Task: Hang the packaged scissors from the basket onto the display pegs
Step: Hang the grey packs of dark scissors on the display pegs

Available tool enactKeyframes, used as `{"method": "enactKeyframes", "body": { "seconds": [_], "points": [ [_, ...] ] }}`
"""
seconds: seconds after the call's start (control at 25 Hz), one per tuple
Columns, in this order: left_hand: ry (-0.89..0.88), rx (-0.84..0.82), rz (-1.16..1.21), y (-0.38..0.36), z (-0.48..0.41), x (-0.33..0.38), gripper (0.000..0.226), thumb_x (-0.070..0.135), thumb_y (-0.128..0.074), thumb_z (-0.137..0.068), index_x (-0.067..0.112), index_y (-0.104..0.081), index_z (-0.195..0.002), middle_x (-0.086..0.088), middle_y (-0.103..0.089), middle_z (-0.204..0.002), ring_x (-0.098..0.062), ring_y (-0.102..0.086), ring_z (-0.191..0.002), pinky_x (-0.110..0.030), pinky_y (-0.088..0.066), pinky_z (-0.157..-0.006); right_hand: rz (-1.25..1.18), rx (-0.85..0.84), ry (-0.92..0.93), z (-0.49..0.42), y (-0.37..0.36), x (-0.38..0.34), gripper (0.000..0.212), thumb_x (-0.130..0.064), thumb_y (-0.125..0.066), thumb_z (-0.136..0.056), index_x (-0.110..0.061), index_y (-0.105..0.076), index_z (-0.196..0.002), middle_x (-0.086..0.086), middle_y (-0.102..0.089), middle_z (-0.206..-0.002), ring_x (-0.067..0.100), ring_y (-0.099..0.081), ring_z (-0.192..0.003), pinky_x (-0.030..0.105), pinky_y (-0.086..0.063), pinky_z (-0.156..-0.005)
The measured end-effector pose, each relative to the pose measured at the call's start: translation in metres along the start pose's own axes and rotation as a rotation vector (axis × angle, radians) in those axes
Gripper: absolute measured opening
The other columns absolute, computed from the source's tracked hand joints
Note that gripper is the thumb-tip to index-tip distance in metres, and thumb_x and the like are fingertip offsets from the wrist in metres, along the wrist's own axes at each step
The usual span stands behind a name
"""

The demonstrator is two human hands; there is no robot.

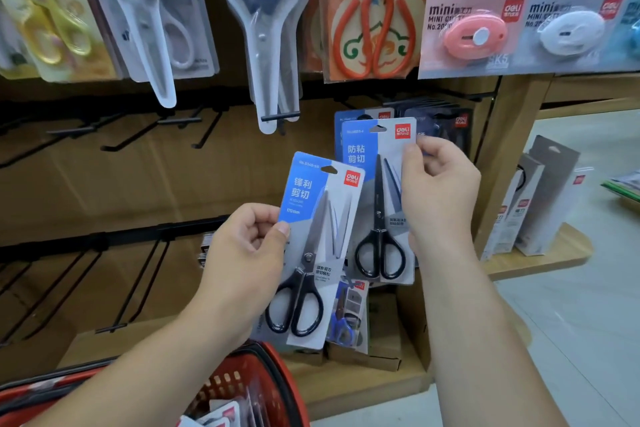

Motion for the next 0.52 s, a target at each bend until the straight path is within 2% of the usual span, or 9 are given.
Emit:
{"method": "enactKeyframes", "body": {
  "seconds": [0.12,0.24,0.32,0.52],
  "points": [
    [-0.016,-0.018,0.012,-0.004,-0.004,0.001,0.010,0.010,-0.063,-0.104,0.016,-0.071,-0.102,-0.005,-0.080,-0.092,-0.020,-0.072,-0.080,-0.053,-0.061,-0.085,0.013,0.047,0.020,-0.010,-0.007,0.005,0.014,-0.018,-0.063,-0.104,-0.030,-0.069,-0.104,-0.012,-0.078,-0.100,-0.002,-0.073,-0.095,0.029,-0.061,-0.090],
    [-0.020,-0.030,0.027,-0.004,-0.005,0.002,0.011,0.010,-0.062,-0.104,0.017,-0.071,-0.102,-0.006,-0.080,-0.093,-0.022,-0.073,-0.082,-0.056,-0.060,-0.087,0.006,0.149,0.052,-0.013,-0.011,0.006,0.011,-0.014,-0.063,-0.103,-0.023,-0.070,-0.104,-0.011,-0.076,-0.097,-0.006,-0.072,-0.092,0.012,-0.056,-0.075],
    [-0.023,-0.040,0.036,-0.004,-0.006,0.003,0.013,0.011,-0.062,-0.105,0.018,-0.071,-0.102,-0.005,-0.080,-0.094,-0.021,-0.073,-0.083,-0.056,-0.060,-0.088,0.009,0.208,0.056,-0.015,-0.011,0.010,0.009,-0.014,-0.063,-0.102,-0.020,-0.070,-0.105,-0.011,-0.075,-0.095,-0.006,-0.071,-0.090,0.011,-0.055,-0.072],
    [-0.036,-0.055,0.054,-0.008,-0.011,0.005,0.011,0.012,-0.063,-0.104,0.017,-0.073,-0.103,-0.006,-0.080,-0.096,-0.034,-0.076,-0.095,-0.056,-0.061,-0.091,0.129,0.107,0.040,-0.026,-0.016,0.017,0.012,-0.020,-0.068,-0.100,-0.019,-0.077,-0.109,-0.011,-0.075,-0.090,0.001,-0.072,-0.087,0.023,-0.058,-0.081]
  ]
}}
Point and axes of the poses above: each hand's wrist, its own z-axis away from the middle knuckle, its own y-axis out of the back of the hand, x = y × z, the point moved 1 cm from there along -z, towards the middle knuckle
